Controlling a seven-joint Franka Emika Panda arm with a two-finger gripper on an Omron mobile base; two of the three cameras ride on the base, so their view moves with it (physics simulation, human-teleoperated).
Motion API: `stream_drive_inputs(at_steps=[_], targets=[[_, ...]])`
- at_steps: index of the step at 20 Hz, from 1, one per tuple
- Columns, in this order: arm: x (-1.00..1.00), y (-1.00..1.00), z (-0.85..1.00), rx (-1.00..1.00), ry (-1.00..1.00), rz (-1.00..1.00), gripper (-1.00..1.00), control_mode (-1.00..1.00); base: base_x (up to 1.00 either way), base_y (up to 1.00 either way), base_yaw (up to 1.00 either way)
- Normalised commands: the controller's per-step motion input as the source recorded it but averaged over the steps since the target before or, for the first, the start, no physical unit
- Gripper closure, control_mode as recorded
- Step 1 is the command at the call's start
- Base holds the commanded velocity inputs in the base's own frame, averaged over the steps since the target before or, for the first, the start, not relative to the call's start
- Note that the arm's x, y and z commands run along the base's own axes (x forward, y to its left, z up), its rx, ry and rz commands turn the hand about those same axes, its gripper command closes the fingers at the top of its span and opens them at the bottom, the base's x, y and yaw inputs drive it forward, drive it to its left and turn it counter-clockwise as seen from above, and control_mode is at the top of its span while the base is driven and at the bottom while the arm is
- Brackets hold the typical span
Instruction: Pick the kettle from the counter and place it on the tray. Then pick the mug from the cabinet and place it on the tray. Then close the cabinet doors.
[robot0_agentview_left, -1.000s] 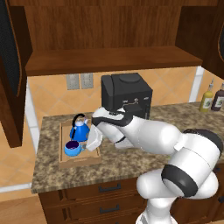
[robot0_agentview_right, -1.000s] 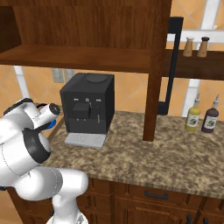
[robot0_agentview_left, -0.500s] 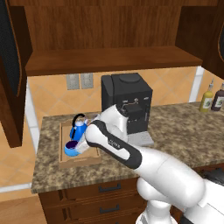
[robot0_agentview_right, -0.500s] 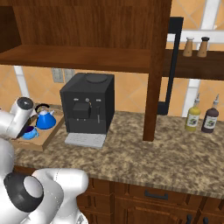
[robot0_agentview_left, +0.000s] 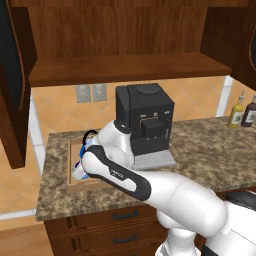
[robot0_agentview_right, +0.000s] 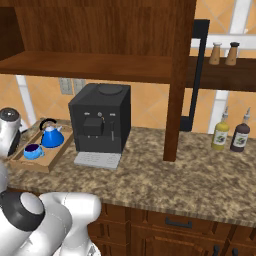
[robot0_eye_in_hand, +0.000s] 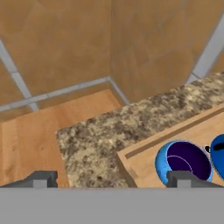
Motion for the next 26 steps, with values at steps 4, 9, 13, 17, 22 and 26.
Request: stream_drive_inputs(at_steps=[4,9,13,17,22,26], targets=[[-0.24,0.4,0.16,-0.09,0.0,0.0,-1.0,-1.0,0.0,0.0,0.0],[-0.25,0.41,0.14,-0.08,0.0,0.0,1.0,-1.0,0.0,0.0,0.0],[-0.03,0.14,0.02,-0.03,0.0,0.0,1.0,-1.0,0.0,0.0,0.0],[-0.08,0.19,0.0,0.0,0.0,0.0,1.0,-1.0,0.0,0.0,0.0],[-0.11,0.31,0.05,-0.03,-0.12,0.0,1.0,-1.0,0.0,0.0,0.0],[-0.09,0.12,0.0,-0.09,-0.35,0.0,1.0,-1.0,0.0,0.0,0.0]])
